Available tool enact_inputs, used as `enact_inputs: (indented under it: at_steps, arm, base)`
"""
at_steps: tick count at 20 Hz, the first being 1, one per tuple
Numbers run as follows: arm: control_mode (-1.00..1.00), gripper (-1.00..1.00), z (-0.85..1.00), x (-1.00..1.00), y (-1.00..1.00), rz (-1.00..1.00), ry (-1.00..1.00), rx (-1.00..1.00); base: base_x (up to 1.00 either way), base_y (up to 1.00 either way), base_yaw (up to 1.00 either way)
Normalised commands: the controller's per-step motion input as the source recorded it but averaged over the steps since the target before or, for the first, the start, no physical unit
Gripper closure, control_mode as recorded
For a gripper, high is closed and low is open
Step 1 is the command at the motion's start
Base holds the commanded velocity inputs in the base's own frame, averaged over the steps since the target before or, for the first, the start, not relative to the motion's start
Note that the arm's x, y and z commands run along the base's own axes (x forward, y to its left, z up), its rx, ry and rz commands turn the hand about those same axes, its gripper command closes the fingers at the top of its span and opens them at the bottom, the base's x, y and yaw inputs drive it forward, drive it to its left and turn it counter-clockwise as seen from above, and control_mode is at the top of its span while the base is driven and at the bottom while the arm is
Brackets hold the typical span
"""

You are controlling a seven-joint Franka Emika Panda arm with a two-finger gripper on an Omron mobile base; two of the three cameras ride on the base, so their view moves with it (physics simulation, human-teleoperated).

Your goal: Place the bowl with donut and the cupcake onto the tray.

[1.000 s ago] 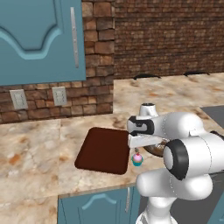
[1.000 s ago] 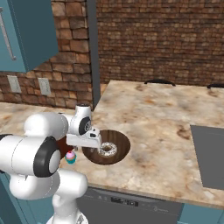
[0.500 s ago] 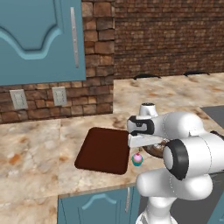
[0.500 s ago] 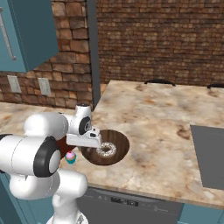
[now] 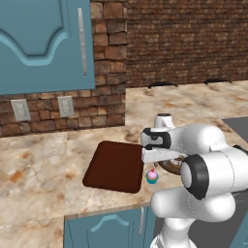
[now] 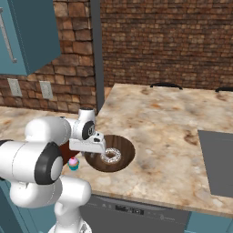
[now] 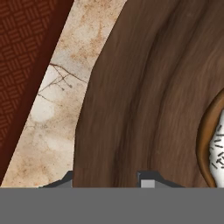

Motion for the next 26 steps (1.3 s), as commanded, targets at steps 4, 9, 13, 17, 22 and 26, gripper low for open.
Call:
enact_inputs:
  at_steps: [4,9,13,17,22,26]
  arm:
    - [-1.00,1.00,0.00,0.00,0.00,0.01,-0.12,-0.03]
    - [-1.00,1.00,0.00,0.00,0.00,0.08,-0.11,-0.04]
    - [-1.00,1.00,0.00,0.13,0.00,0.17,-0.01,-0.03]
    - [-1.00,1.00,0.00,0.21,0.00,0.21,0.01,-0.01]
    - [-1.00,1.00,0.00,0.22,0.00,0.19,0.04,0.00]
    - [-1.00,1.00,0.06,0.13,0.17,0.16,0.05,0.00]
  base:
    - [0.00,0.00,0.00]
    - [0.00,0.00,0.00]
    - [0.00,0.00,0.00]
    - [0.00,0.00,0.00]
    - [0.00,0.00,0.00]
    - [0.00,0.00,0.00]
